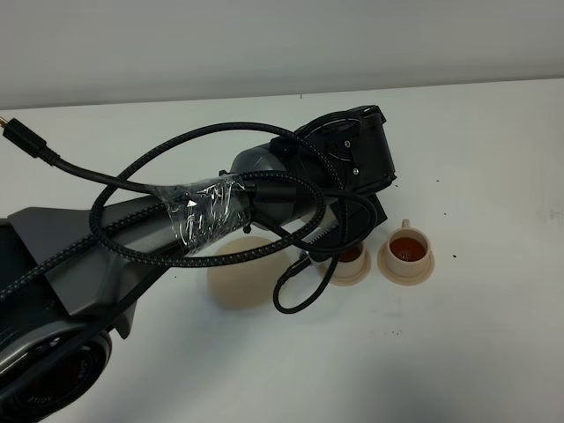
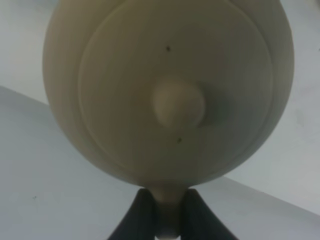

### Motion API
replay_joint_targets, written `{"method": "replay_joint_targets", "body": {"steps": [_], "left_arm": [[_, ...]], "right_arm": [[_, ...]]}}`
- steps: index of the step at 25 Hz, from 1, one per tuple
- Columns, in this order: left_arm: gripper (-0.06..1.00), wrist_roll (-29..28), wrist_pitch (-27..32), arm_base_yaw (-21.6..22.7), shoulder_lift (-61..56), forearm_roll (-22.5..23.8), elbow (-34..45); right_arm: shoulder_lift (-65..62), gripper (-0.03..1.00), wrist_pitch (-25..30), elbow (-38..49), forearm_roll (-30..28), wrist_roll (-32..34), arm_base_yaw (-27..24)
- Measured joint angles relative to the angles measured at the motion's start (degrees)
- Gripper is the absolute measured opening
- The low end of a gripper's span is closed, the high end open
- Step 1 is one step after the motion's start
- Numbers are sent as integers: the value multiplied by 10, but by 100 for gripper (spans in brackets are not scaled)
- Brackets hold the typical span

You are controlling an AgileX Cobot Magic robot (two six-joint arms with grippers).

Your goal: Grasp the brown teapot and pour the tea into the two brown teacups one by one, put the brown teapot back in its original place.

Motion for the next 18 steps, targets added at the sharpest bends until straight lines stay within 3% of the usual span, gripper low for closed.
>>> {"method": "replay_joint_targets", "body": {"steps": [18], "left_arm": [[13, 0, 0, -1, 0, 14, 0]], "right_arm": [[0, 24, 0, 0, 0, 0, 0]]}}
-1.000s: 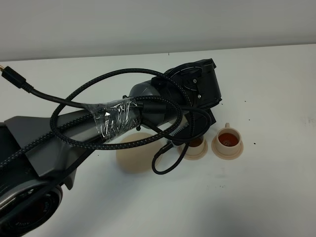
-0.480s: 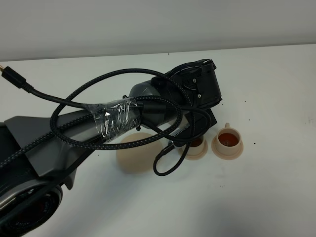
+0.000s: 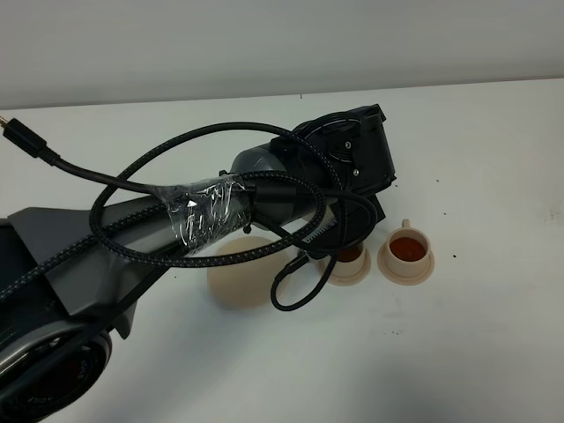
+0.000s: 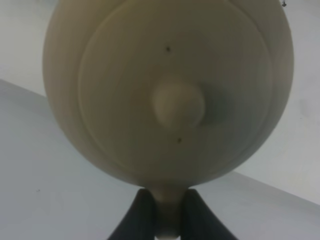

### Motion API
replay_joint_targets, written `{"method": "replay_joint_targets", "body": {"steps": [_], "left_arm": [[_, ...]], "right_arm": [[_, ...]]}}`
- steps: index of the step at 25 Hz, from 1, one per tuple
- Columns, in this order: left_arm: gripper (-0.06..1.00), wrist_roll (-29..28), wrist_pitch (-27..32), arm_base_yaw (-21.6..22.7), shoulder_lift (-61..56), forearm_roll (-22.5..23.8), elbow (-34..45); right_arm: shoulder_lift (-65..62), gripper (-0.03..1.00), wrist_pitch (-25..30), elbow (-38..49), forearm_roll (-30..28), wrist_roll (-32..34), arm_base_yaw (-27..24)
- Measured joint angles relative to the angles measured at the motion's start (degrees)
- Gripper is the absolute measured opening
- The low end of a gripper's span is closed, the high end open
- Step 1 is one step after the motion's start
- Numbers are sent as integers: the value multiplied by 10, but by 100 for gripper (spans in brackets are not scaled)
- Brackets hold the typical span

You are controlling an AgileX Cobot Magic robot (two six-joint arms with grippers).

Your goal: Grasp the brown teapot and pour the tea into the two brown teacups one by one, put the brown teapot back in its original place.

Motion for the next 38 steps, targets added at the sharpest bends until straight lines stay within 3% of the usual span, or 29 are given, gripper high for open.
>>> {"method": "replay_joint_targets", "body": {"steps": [38], "left_arm": [[13, 25, -14, -1, 0, 37, 0]], "right_arm": [[0, 24, 0, 0, 0, 0, 0]]}}
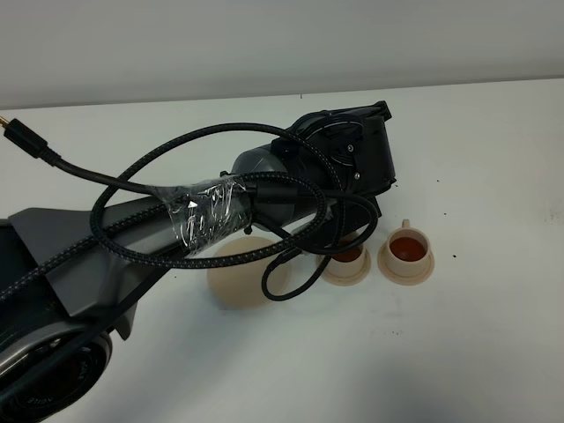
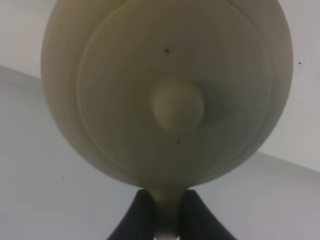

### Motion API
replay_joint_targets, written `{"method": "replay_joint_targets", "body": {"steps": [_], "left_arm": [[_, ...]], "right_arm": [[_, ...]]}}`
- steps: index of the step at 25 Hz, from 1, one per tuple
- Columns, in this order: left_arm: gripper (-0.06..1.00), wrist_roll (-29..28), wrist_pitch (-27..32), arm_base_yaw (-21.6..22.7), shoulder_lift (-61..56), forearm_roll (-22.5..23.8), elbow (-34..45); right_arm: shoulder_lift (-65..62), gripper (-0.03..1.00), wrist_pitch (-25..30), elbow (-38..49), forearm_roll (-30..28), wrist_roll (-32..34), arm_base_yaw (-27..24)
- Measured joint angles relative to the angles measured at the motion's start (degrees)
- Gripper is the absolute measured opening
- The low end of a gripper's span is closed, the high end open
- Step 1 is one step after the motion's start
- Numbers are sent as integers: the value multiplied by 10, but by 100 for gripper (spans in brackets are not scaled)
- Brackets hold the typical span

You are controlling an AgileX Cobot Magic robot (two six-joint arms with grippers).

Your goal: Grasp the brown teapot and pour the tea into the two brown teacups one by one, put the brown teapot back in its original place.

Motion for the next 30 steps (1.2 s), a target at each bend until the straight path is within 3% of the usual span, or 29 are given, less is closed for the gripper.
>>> {"method": "replay_joint_targets", "body": {"steps": [30], "left_arm": [[13, 0, -1, 0, 0, -1, 0]], "right_arm": [[0, 24, 0, 0, 0, 0, 0]]}}
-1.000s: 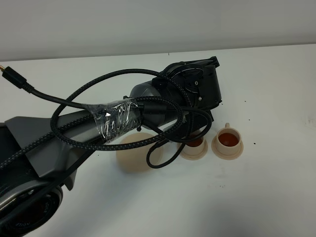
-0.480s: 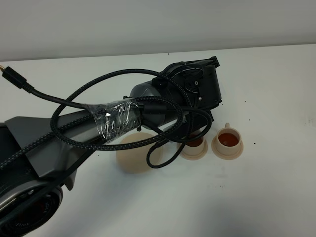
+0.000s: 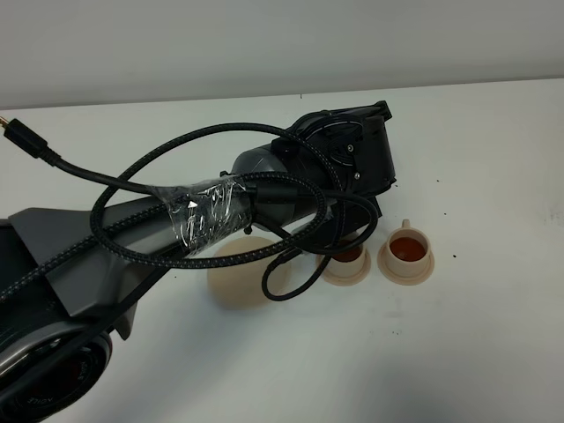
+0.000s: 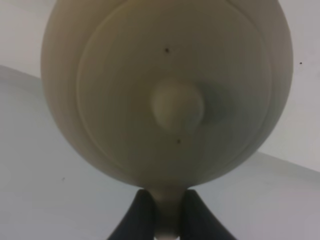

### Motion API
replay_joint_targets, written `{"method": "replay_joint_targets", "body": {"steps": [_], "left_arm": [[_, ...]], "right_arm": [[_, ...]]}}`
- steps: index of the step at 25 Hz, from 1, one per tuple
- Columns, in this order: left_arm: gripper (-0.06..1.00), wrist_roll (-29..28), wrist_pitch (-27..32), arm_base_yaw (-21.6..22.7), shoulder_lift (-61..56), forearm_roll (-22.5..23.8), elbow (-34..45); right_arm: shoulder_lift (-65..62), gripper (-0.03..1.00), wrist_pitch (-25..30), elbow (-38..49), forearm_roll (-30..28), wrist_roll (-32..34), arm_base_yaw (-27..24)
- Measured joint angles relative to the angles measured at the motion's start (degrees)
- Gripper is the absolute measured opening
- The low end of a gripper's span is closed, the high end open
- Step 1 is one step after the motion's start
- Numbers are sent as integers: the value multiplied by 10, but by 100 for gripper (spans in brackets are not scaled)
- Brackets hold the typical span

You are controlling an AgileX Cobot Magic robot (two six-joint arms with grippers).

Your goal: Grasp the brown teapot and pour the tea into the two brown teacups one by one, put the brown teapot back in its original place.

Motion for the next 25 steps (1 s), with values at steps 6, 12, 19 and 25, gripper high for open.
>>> {"method": "replay_joint_targets", "body": {"steps": [6, 12, 19, 25], "left_arm": [[13, 0, 0, 0, 0, -4, 0], [13, 0, 0, 0, 0, -4, 0], [13, 0, 0, 0, 0, -4, 0], [13, 0, 0, 0, 0, -4, 0]], "right_arm": [[0, 24, 0, 0, 0, 0, 0], [0, 24, 0, 0, 0, 0, 0], [0, 24, 0, 0, 0, 0, 0], [0, 24, 0, 0, 0, 0, 0]]}}
